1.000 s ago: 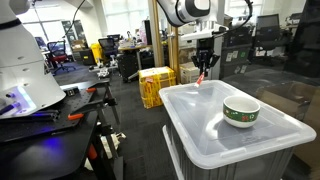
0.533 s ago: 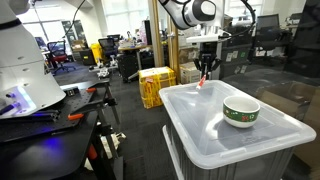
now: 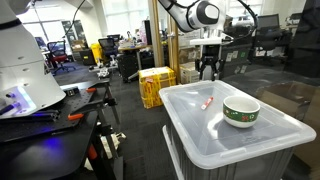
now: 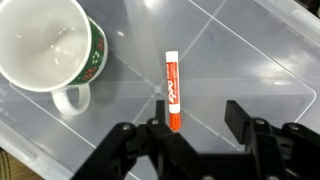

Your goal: Remove the red marker from the cup

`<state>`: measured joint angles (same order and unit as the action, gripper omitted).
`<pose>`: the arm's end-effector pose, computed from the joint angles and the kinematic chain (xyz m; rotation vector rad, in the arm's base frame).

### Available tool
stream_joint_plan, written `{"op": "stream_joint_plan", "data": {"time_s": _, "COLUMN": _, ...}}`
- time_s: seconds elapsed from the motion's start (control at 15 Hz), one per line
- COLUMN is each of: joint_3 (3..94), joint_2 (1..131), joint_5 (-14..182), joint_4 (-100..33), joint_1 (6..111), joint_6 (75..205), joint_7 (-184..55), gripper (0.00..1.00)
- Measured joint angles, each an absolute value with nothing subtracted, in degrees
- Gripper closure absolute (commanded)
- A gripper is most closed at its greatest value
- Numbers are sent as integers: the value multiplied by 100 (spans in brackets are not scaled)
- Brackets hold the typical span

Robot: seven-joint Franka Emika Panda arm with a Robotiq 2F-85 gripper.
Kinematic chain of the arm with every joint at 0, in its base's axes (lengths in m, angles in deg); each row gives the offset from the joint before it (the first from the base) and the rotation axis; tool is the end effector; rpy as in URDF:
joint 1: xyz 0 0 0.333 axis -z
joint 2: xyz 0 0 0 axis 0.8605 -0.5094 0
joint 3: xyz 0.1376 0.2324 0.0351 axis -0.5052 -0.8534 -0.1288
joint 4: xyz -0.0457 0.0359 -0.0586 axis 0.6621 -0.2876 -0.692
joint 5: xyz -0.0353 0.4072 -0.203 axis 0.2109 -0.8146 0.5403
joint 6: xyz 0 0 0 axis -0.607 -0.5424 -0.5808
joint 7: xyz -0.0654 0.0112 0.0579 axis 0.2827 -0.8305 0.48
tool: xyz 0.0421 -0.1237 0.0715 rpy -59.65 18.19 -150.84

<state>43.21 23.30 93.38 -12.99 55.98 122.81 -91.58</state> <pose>0.7202 0.0349 0.0046 2.8680 0.8558 -0.3907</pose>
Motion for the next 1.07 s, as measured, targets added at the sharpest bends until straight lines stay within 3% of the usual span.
{"op": "stream_joint_plan", "data": {"time_s": 0.07, "joint_3": 4321, "joint_2": 2327, "joint_5": 9336, "joint_4": -1270, "joint_1": 5599, "joint_6": 12281, "joint_7": -9147, "gripper": 0}}
{"op": "stream_joint_plan", "data": {"time_s": 0.6, "joint_3": 4351, "joint_2": 2596, "joint_5": 9319, "joint_4": -1384, "joint_1": 5599, "joint_6": 12591, "joint_7": -8004, "gripper": 0}}
{"op": "stream_joint_plan", "data": {"time_s": 1.07, "joint_3": 4520, "joint_2": 3487, "joint_5": 9313, "joint_4": -2615, "joint_1": 5612, "joint_6": 13852, "joint_7": -7127, "gripper": 0}}
